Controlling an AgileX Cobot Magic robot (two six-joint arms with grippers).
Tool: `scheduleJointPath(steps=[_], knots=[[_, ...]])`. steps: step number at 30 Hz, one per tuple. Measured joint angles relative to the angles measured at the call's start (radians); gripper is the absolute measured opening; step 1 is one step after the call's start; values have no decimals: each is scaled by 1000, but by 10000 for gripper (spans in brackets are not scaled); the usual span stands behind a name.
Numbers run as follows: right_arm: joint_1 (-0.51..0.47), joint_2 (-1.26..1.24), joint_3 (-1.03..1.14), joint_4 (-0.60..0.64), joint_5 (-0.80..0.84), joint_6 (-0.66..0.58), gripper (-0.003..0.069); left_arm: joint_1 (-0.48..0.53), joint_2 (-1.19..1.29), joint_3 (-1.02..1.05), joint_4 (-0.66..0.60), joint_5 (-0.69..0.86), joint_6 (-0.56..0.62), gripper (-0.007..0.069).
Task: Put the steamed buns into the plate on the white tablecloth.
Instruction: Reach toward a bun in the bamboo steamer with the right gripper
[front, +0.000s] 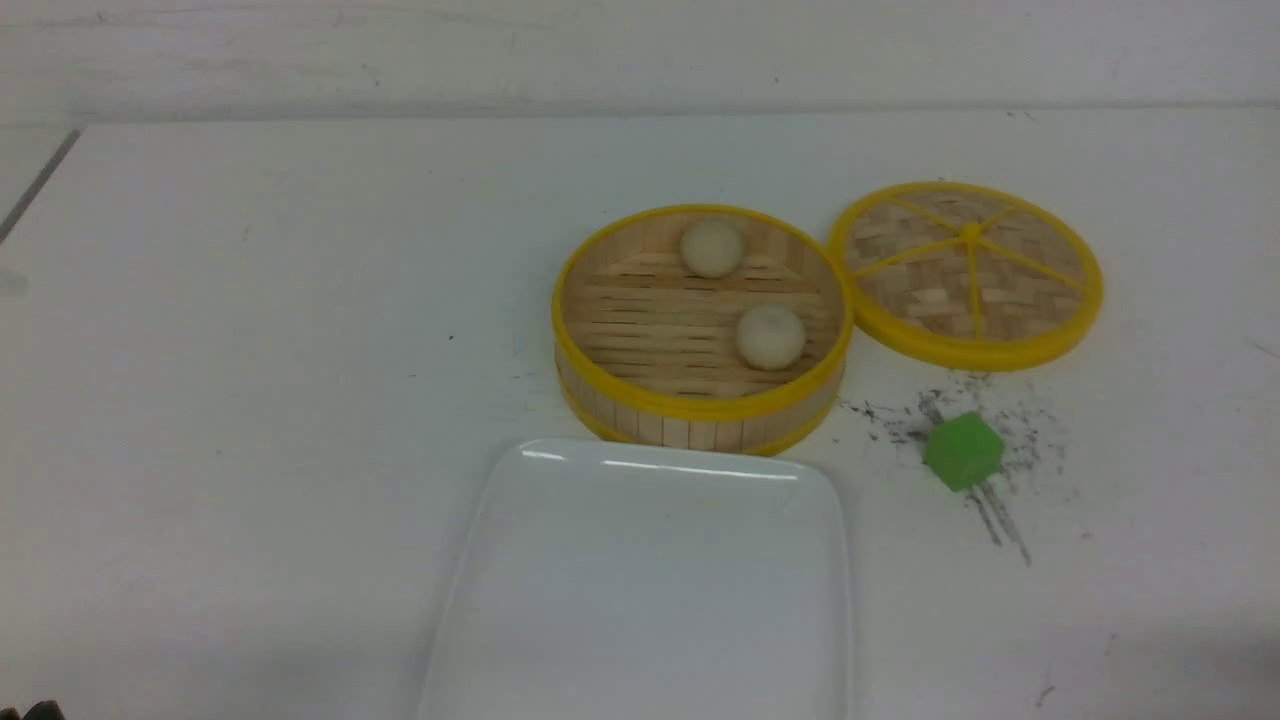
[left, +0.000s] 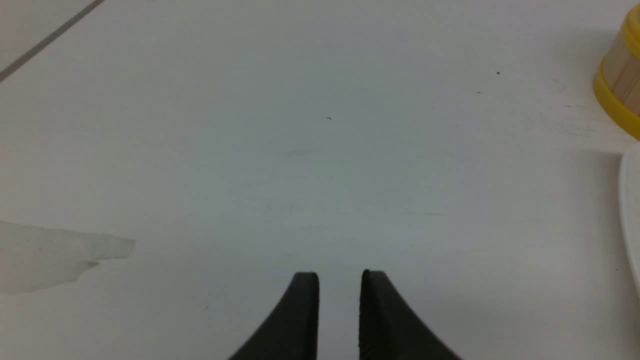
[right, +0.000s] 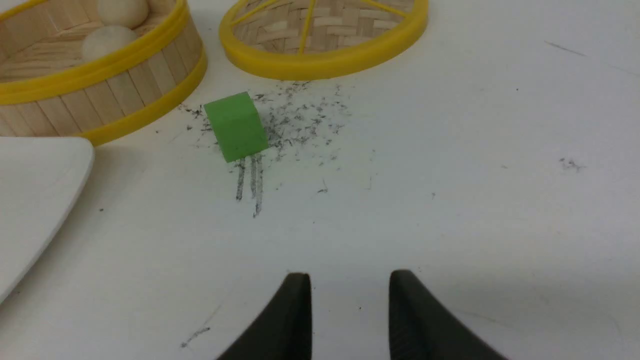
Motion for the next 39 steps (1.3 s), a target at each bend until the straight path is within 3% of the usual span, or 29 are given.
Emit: scheduleJointPath(steps=[34, 37, 39], knots=[[0, 0, 0, 0, 0, 3, 240, 0, 0, 0, 0, 0, -2, 192], [-1, 0, 0, 92, -1, 66, 240, 0, 0, 0, -43, 0, -47, 195], [-1, 0, 1, 309, 5, 223, 240, 0, 0, -1, -174, -3, -167, 197]])
